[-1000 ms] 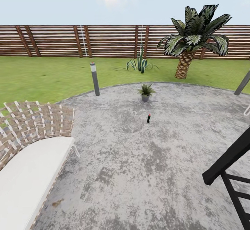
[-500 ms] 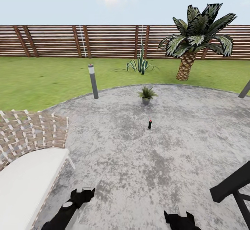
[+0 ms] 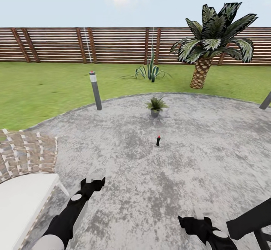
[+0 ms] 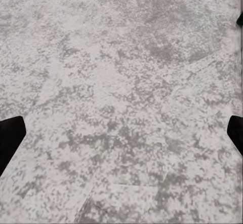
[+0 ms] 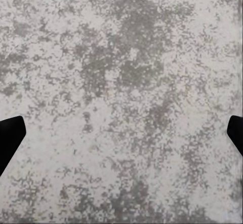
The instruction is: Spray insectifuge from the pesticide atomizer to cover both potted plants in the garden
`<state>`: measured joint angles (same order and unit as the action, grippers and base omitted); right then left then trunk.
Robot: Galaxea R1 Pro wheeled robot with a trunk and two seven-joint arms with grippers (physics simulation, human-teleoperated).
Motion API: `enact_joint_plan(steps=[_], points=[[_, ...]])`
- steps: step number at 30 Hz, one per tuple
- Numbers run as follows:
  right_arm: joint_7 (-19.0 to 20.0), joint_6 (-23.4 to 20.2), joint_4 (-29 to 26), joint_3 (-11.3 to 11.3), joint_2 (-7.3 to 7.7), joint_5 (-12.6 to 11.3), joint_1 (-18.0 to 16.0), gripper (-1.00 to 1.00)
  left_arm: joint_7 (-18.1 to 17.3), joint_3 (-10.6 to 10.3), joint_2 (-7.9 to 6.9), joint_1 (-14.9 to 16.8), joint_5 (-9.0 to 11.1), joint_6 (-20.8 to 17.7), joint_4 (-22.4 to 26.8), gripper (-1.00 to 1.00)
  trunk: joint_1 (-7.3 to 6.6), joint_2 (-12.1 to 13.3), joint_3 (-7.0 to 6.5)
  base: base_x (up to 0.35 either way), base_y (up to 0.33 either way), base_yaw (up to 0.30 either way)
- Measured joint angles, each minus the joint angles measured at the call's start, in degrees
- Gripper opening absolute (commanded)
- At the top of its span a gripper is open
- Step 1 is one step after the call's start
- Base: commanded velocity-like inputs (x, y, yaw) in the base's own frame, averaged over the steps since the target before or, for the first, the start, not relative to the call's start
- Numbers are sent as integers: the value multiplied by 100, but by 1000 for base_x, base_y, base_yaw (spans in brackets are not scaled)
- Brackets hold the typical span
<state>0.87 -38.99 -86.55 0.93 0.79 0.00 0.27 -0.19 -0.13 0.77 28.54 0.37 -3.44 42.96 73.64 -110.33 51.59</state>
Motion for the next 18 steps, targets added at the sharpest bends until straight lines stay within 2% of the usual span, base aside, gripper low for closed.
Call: enact_joint_plan(steps=[8,13,18], points=[[-7,-32,-21,-19,-18,0,2,100,-3,-6,-23,-13,-11,-279,237,100,0,0,0,192,-296,0],[-7,-33,-20,-33,-21,4,0,100,-17,3,-25,-36,28,-287,239,100,-1,0,16,284,-198,189],[-7,-32,-19,-40,-20,6,2,100,-33,0,-25,-42,34,-284,239,100,-1,0,41,335,-43,200]])
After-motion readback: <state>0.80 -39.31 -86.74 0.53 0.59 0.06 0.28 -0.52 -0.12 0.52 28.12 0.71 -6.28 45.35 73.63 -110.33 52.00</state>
